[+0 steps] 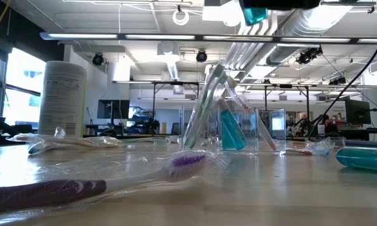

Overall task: Pick & Place toothbrushing station
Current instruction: Put the blue mouthwash into the transparent organizer

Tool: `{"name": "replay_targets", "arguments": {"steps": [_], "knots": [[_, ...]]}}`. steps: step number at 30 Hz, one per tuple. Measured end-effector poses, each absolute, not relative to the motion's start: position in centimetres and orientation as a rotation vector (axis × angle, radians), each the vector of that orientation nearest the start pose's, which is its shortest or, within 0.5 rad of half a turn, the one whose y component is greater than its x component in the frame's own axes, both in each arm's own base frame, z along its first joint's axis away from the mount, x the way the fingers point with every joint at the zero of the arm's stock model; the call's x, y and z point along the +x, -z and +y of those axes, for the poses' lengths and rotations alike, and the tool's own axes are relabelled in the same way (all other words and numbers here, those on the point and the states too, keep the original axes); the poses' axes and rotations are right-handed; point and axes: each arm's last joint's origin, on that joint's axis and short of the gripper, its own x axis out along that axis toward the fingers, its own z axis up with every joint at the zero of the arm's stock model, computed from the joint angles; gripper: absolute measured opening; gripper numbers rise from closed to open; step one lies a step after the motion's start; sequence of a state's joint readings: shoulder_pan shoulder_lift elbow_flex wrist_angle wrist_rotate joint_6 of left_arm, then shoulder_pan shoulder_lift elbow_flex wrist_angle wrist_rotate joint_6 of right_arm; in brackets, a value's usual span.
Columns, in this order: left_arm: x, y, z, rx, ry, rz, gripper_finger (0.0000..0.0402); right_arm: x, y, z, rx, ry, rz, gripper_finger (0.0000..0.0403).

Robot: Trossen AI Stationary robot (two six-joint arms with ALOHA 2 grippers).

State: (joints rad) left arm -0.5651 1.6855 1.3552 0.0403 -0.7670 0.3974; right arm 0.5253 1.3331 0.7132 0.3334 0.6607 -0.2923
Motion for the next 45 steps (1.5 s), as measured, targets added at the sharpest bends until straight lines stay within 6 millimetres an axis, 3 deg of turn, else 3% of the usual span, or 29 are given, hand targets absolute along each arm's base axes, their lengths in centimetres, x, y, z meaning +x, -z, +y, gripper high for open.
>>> {"name": "replay_targets", "arguments": {"steps": [4,7,23,31,36,45], "knots": [[33.3,-32.0,-18.8,0.607,-0.397,0.286,0.0299,24.8,-25.0,13.0,-0.468,0.161,0.186,0.0062],[33.4,-32.0,-18.4,0.578,-0.430,0.285,0.0299,24.7,-25.6,13.4,-0.502,0.154,0.128,0.0062],[36.4,-33.0,-14.7,0.385,-0.156,0.155,0.0299,24.9,-26.3,13.4,-0.525,0.127,0.071,0.0062],[37.1,-32.7,-12.9,0.332,-0.142,0.176,0.0296,24.9,-26.3,13.5,-0.523,0.098,0.061,0.0062],[37.1,-32.7,-13.0,0.337,-0.138,0.179,0.0251,24.9,-26.3,13.5,-0.523,0.095,0.058,0.0062],[37.1,-32.4,-13.0,0.364,-0.099,0.201,0.0109,24.9,-26.2,13.5,-0.532,0.090,0.069,0.0062]]}}
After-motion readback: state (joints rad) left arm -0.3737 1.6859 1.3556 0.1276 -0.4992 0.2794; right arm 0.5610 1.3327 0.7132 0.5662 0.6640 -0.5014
